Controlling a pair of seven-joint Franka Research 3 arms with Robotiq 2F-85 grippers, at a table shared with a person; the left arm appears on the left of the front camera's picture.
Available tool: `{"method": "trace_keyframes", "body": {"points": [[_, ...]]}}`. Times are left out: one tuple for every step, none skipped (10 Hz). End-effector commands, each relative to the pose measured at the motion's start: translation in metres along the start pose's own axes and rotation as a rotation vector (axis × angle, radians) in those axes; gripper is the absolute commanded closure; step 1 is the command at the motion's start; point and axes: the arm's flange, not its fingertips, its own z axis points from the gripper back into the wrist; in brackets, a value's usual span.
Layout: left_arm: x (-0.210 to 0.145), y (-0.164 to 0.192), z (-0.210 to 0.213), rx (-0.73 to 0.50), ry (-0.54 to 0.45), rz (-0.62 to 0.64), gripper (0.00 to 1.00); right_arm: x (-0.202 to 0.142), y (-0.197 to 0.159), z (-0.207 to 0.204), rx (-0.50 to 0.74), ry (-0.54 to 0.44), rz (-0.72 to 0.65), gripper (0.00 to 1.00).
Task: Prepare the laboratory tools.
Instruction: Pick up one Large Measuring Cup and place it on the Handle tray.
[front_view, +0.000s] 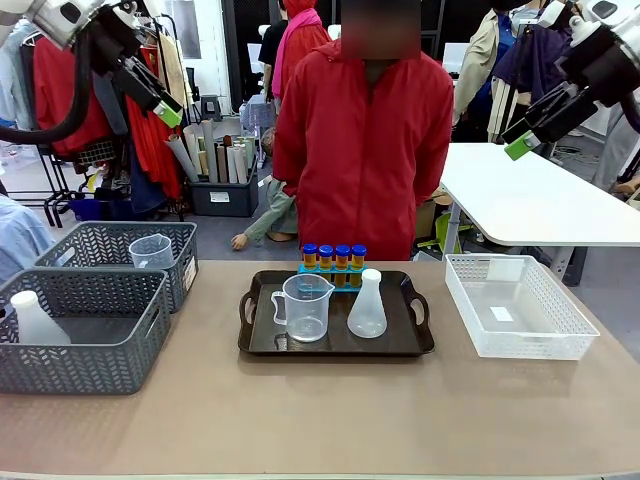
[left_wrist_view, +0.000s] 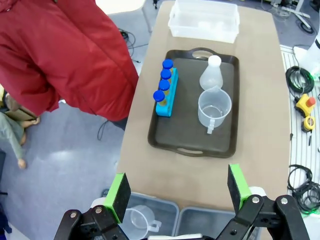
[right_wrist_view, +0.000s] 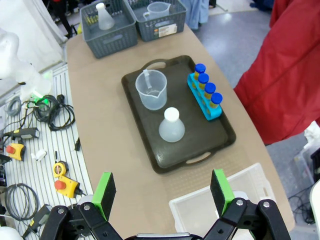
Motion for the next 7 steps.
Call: {"method": "trace_keyframes", "body": {"points": [[-0.0088, -0.0066, 0.0018, -0.001, -0.027, -0.029, 0.0, 0.0013, 0.0008, 0.0003, 0.001, -0.008, 0.011, 0.0], [-0.0099, -0.0041, -0.0011, 0.014, -0.013, -0.002, 0.0, 0.0013, 0.0008, 0.0003, 0.001, -0.008, 0.011, 0.0], [-0.0008, 0.0003, 0.0003, 0.001, 0.0, -0.003, 0.0, 0.0013, 0.0008, 0.0003, 0.001, -0.008, 0.011, 0.0], [-0.0008, 0.0003, 0.0003, 0.001, 0.0, -0.003, 0.0, 0.0013, 0.0008, 0.0003, 0.001, -0.008, 0.011, 0.0], [-0.0008, 0.0003, 0.0003, 0.001, 0.0, -0.003, 0.0, 0.0013, 0.0008, 0.0003, 0.001, -0.008, 0.011, 0.0], [-0.0008, 0.0003, 0.0003, 0.001, 0.0, -0.003, 0.0, 0.0013, 0.0008, 0.0003, 0.001, -0.008, 0.011, 0.0], [-0.0008, 0.0003, 0.0003, 0.001, 0.0, -0.003, 0.0, 0.0013, 0.0008, 0.0003, 0.001, -0.008, 0.011, 0.0]]}}
